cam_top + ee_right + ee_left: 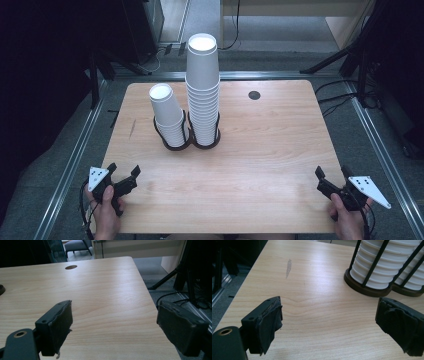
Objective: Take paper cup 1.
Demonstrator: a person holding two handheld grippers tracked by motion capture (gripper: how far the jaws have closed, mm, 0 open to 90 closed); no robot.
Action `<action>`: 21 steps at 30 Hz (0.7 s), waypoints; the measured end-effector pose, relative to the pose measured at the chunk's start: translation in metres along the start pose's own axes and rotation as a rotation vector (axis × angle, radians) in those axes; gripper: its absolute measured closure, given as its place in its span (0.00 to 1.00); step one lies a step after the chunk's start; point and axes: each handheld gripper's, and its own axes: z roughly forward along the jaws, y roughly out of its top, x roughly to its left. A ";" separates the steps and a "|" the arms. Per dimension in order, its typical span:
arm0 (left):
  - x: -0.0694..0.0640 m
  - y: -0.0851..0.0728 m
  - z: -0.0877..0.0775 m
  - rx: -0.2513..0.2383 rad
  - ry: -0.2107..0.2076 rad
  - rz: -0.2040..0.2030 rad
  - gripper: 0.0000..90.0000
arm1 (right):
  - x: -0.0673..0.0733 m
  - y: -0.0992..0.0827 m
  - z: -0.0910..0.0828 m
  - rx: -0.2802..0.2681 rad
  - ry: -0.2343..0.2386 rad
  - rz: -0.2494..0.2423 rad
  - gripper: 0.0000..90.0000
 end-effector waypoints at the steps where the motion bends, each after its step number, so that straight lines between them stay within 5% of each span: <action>1: 0.000 0.000 0.000 0.003 0.006 0.004 0.08 | 0.000 0.000 0.000 0.001 0.001 -0.002 0.15; 10: -0.005 0.001 0.002 0.006 0.033 0.027 0.08 | 0.011 0.004 -0.001 0.023 0.011 -0.047 0.15; 13: -0.010 0.002 0.006 0.002 0.011 0.040 0.08 | 0.020 0.007 -0.001 0.021 0.013 -0.061 0.15; 16: -0.019 0.001 0.007 -0.021 0.009 0.103 0.08 | 0.030 0.013 -0.002 0.003 0.026 -0.043 0.15; 21: -0.030 0.009 0.007 -0.029 -0.053 0.082 0.08 | 0.041 0.021 -0.004 0.001 0.046 -0.057 0.15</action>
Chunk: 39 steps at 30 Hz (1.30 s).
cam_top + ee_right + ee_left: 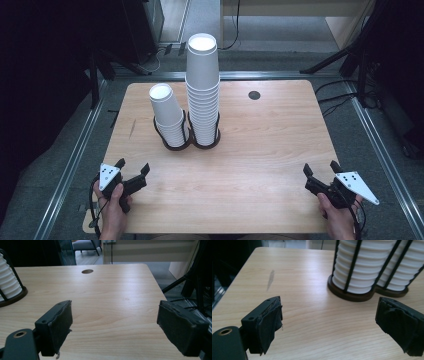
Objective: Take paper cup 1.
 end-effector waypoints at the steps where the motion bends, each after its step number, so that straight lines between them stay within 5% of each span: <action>1: -0.002 0.001 0.001 -0.003 -0.005 0.001 0.08 | 0.002 0.002 -0.001 -0.003 0.002 0.002 0.15; 6: -0.009 0.007 0.003 0.000 -0.037 0.001 0.08 | 0.010 0.011 0.000 -0.007 0.014 -0.002 0.15; 10: -0.022 0.017 0.007 -0.012 -0.032 0.019 0.08 | 0.026 0.024 0.005 -0.005 0.054 -0.017 0.00; 18: -0.041 0.032 0.012 -0.019 -0.102 0.025 0.08 | 0.053 0.046 0.013 -0.018 0.120 -0.019 0.00; 39: -0.088 0.060 0.032 -0.040 -0.199 0.076 0.00 | 0.109 0.099 0.034 -0.076 0.251 -0.064 0.00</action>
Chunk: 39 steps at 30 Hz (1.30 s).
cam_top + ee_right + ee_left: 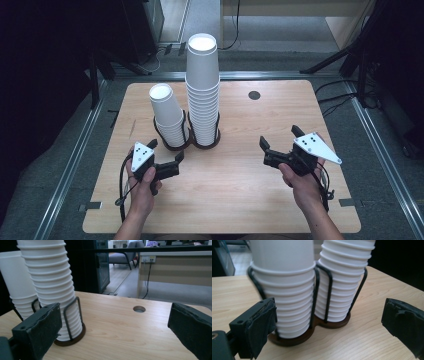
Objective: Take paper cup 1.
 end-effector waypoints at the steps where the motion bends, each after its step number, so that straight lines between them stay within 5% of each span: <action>1: 0.000 0.000 0.000 0.000 0.000 0.000 0.00 | 0.002 0.002 0.002 -0.001 0.007 -0.002 0.00; 8: -0.016 0.011 0.017 0.001 -0.010 0.022 0.00 | 0.020 0.019 0.017 -0.009 0.064 0.002 0.00; 21: -0.035 0.024 0.044 0.003 -0.020 0.054 0.00 | 0.049 0.052 0.048 -0.041 0.100 -0.009 0.00; 26: -0.038 0.032 0.052 -0.015 -0.013 0.053 0.00 | 0.060 0.064 0.058 -0.029 0.154 0.059 0.00; 39: -0.044 0.045 0.070 -0.040 0.015 0.048 0.00 | 0.082 0.093 0.089 -0.032 0.184 0.034 0.00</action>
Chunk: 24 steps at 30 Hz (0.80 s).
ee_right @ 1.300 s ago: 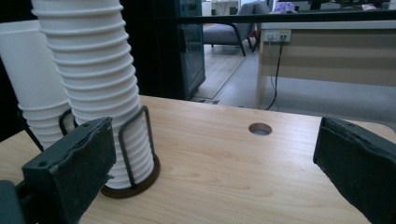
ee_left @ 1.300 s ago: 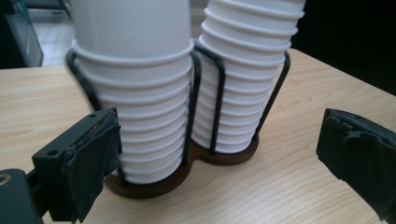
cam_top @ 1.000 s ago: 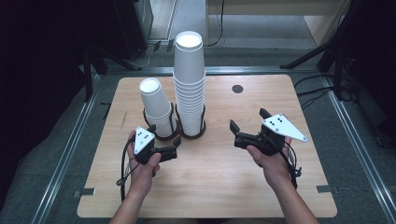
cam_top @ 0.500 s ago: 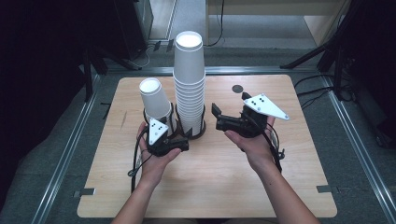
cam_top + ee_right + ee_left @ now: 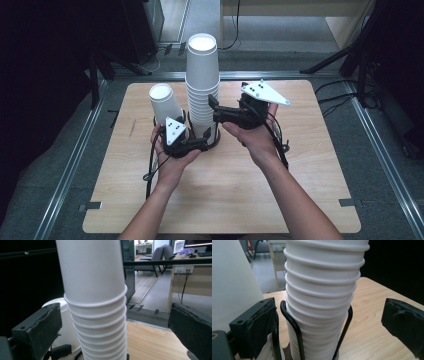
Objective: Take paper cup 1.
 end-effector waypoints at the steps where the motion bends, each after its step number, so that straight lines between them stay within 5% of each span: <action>1: -0.001 0.002 0.003 -0.005 0.007 -0.002 0.00 | 0.002 0.002 0.003 -0.002 0.006 -0.002 0.00; 5: -0.006 0.005 0.011 -0.006 0.049 0.037 0.00 | 0.011 0.013 0.019 0.002 0.018 -0.008 0.00; 13: -0.005 0.010 0.025 -0.020 0.063 -0.005 0.00 | 0.019 0.025 0.045 0.020 0.020 -0.007 0.00; 18: -0.007 0.013 0.030 -0.033 0.074 0.001 0.00 | 0.021 0.029 0.061 0.053 0.043 0.013 0.00; 24: -0.007 0.018 0.033 -0.053 0.102 0.006 0.01 | 0.024 0.033 0.075 0.067 0.015 0.009 0.07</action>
